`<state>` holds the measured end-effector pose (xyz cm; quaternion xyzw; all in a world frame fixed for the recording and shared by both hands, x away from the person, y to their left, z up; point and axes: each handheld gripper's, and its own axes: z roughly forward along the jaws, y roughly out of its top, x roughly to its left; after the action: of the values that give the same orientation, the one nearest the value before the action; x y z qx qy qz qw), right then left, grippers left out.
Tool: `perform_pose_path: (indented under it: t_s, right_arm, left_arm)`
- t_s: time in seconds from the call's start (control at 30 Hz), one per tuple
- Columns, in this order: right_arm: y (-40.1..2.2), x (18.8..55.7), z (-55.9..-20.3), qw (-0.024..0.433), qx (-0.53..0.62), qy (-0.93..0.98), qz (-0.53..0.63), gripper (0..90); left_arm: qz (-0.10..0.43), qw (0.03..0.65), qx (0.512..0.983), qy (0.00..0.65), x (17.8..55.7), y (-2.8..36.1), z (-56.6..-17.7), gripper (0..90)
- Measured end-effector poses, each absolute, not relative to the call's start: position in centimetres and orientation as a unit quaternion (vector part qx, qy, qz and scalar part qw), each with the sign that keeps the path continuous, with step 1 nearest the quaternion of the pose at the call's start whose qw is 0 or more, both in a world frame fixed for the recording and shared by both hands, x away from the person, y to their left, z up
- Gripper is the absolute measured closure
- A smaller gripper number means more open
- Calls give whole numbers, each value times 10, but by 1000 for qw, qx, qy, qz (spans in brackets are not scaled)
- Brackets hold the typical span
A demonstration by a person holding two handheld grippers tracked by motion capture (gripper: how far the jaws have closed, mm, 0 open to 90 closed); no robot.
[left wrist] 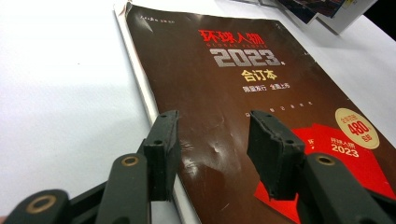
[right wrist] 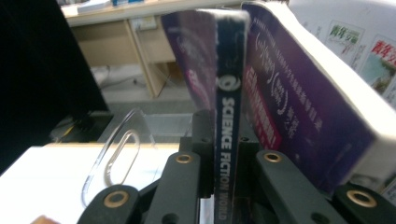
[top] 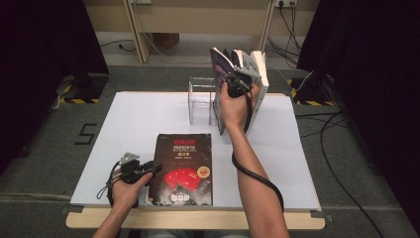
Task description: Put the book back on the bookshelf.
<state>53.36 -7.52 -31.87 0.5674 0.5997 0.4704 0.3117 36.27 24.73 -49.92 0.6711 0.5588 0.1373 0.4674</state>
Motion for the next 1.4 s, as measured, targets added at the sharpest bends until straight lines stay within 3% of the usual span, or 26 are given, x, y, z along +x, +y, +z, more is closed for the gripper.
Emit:
perform_pose_path:
  t_s: [0.13, 0.3, 0.7, 0.9, 1.4]
  right_arm:
    - [-75, 529, -318, 311, 565, 612, 458, 822]
    - [-79, 525, -312, 263, 572, 637, 445, 729]
    - [-90, 522, -286, 227, 577, 661, 423, 737]
    - [-90, 525, -286, 252, 591, 659, 391, 842]
    - [-88, 533, -290, 316, 572, 615, 441, 847]
  left_arm:
    - [135, 467, 671, 559, 364, 247, -500, 525]
    - [136, 468, 671, 559, 363, 245, -499, 525]
    - [136, 469, 671, 559, 362, 245, -498, 525]
    - [137, 467, 671, 559, 363, 246, -498, 525]
    - [137, 465, 674, 558, 363, 246, -500, 530]
